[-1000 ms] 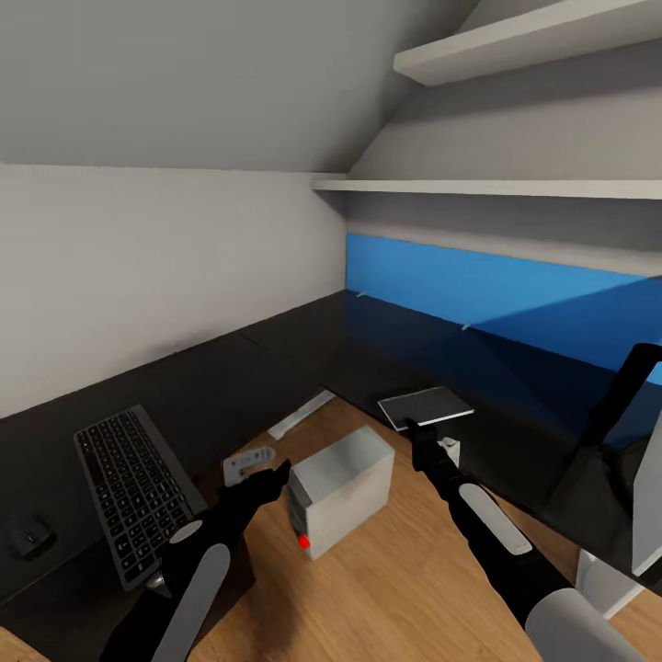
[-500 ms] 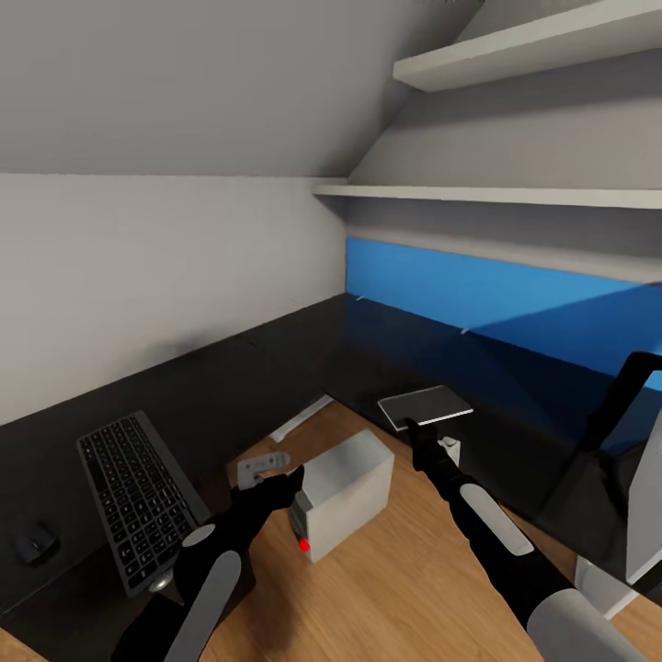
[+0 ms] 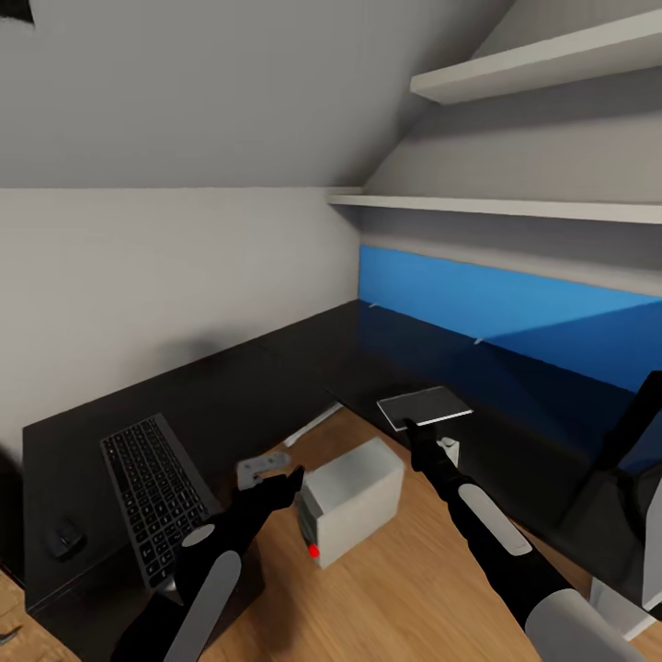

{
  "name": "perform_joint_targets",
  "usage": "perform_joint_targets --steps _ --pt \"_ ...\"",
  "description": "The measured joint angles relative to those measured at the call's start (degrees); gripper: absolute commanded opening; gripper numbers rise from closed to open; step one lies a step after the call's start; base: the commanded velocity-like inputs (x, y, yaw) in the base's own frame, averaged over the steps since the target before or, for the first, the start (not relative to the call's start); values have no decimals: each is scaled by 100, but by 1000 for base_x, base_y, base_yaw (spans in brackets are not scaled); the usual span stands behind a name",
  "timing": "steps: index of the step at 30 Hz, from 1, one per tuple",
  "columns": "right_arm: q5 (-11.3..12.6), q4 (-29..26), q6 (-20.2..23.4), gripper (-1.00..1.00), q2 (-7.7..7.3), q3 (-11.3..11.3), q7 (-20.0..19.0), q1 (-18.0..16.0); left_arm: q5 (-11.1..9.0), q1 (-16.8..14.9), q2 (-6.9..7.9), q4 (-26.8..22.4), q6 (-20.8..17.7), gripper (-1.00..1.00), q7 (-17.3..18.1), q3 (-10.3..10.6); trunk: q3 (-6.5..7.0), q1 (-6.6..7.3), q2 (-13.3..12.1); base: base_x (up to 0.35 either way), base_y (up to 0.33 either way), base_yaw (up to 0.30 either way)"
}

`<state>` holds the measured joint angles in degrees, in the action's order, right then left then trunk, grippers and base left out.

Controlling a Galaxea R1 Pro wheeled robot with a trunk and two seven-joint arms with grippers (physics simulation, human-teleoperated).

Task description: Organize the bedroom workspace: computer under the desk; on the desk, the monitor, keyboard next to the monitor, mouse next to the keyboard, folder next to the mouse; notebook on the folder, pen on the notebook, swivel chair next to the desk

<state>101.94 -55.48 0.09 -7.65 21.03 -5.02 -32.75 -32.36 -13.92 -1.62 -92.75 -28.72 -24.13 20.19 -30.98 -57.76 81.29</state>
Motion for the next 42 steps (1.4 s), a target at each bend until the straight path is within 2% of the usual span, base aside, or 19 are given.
perform_joint_targets --steps 13,18,20,29,35,36,42 --pt "-22 -8 -8 -100 22 27 10 0 8 0 1 0 5 100 -77 4 324 286 -522 0 0 176" --pt "-27 -15 -15 -100 24 38 82 0 6 0 -4 0 11 100 -545 41 449 396 -722 0 0 182" --pt "-27 -82 -14 -100 21 41 307 0 1 0 -5 0 45 100 -873 98 495 439 -803 0 0 105" --pt "-13 -269 -6 -100 7 21 448 1 1 0 -5 1 59 100 -940 110 666 637 -1164 0 0 25" --pt "-199 -286 -7 -100 6 19 402 1 1 0 -5 1 55 100 -945 111 774 769 -1405 0 0 1" --pt "-279 -274 16 -100 4 13 402 1 0 0 -5 1 53 100 -945 111 775 770 -1406 0 0 0" --pt "-295 -268 19 -100 14 19 414 1 0 0 -4 1 46 100 -947 92 775 770 -1406 0 0 61"
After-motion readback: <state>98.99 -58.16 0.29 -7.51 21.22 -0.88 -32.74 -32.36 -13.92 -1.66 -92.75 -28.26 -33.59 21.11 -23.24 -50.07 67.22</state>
